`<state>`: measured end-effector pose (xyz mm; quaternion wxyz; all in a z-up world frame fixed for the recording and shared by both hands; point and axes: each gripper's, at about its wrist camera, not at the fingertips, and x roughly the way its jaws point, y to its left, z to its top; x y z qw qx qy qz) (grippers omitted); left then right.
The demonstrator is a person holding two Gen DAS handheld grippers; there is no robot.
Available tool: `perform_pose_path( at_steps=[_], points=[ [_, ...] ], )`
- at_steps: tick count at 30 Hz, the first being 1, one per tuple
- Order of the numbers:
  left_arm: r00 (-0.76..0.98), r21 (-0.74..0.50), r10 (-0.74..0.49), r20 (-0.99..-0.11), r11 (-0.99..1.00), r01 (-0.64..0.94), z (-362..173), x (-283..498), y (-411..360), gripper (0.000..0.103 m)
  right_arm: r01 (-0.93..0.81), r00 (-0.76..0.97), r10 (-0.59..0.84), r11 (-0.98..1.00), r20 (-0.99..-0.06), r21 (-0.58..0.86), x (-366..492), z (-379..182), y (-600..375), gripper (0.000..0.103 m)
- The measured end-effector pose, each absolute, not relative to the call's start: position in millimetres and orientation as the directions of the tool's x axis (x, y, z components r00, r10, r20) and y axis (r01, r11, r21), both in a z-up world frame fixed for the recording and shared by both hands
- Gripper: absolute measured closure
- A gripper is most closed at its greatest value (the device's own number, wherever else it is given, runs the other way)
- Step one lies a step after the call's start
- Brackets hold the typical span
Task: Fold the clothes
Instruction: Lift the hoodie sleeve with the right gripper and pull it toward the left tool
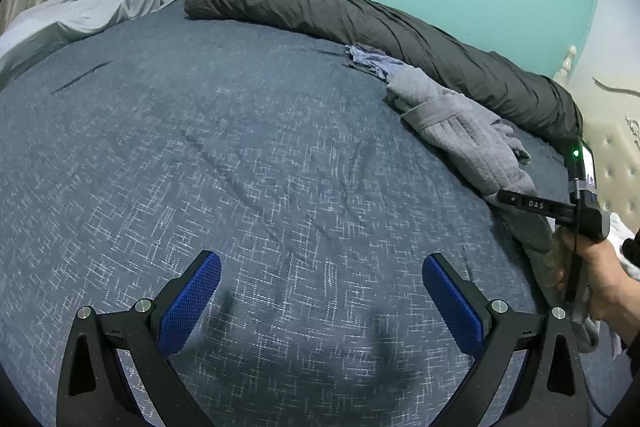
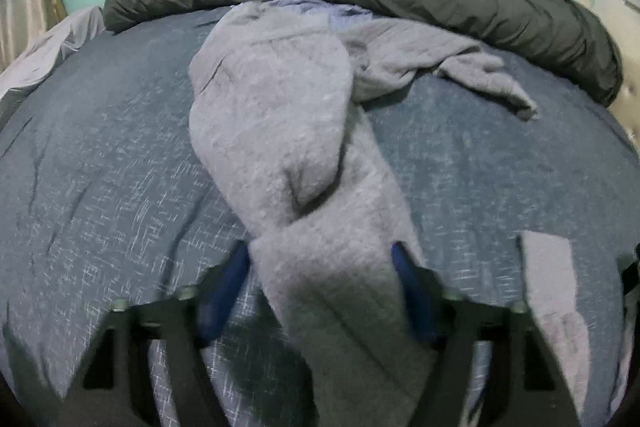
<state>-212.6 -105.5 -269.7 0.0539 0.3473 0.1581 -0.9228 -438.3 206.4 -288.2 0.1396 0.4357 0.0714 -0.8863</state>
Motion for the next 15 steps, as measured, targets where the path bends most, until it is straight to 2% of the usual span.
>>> perform_pose_path(
  at_steps=[2, 4, 8, 15],
  points=[
    [-0.754, -0.249, 0.006, -0.657, -0.946, 0.209, -268.3, -210.9, -105.5, 0.000, 0.312, -0.592, -0.190, -0.950, -0.783, -0.005, -434.2, -288.2, 208.0, 0.082],
    [-0.756, -0.248, 0.004, -0.655, -0.946, 0.210, -266.2, -209.2, -106.1, 0.000, 0.326, -0.600, -0.216, -0.945, -0.770, 0.011, -426.4, -280.6, 209.2, 0.086],
    [-0.761, -0.246, 0.007, -0.649, -0.948, 0.201, -260.7, -202.4, -105.4, 0.000, 0.392, -0.616, -0.287, -0.919, -0.734, 0.030, -406.1, -251.1, 205.1, 0.089],
    [-0.767, -0.250, 0.015, -0.642, -0.949, 0.191, -249.6, -182.3, -105.5, 0.000, 0.517, -0.620, -0.406, -0.855, -0.671, 0.040, -358.6, -167.0, 195.8, 0.090]
  ],
)
